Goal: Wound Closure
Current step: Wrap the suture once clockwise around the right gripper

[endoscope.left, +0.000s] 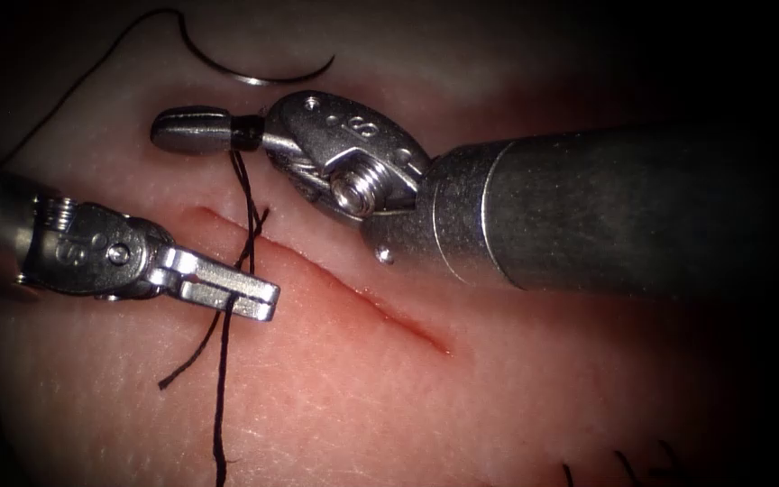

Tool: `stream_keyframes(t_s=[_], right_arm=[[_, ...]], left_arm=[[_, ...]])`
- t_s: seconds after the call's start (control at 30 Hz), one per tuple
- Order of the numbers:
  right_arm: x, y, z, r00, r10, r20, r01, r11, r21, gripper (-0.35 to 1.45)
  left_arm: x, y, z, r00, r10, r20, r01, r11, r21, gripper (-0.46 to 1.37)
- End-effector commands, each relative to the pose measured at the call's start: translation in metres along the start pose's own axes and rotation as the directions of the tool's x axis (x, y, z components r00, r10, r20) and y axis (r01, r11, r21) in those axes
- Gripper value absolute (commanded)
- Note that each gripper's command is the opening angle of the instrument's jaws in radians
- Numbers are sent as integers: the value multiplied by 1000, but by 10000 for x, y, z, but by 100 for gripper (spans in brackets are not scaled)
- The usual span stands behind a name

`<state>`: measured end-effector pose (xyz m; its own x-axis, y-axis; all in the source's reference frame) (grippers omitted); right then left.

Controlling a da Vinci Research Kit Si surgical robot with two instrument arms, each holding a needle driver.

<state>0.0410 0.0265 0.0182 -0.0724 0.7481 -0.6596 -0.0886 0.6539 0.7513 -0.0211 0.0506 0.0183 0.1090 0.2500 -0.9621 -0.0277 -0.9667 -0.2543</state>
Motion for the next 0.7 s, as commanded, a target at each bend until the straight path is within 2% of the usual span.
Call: stream_keyframes(t_s=[0.03, 0.27, 0.7], right_arm=[[2, 1, 0, 1000, 1, 0, -1, 1000, -3, -35], [15, 15, -9, 998, 9, -68, -9, 1000, 2, -35], [16, 16, -39, 998, 17, -58, -15, 1000, 27, -35]], left_arm=[[0, 0, 0, 1000, 0, 0, 0, 1000, -3, -35], [1, -1, -3, 1000, -8, 0, 8, 1000, -4, -35], [9, -8, -19, 1000, 1, 7, -1, 1000, 3, -35]])
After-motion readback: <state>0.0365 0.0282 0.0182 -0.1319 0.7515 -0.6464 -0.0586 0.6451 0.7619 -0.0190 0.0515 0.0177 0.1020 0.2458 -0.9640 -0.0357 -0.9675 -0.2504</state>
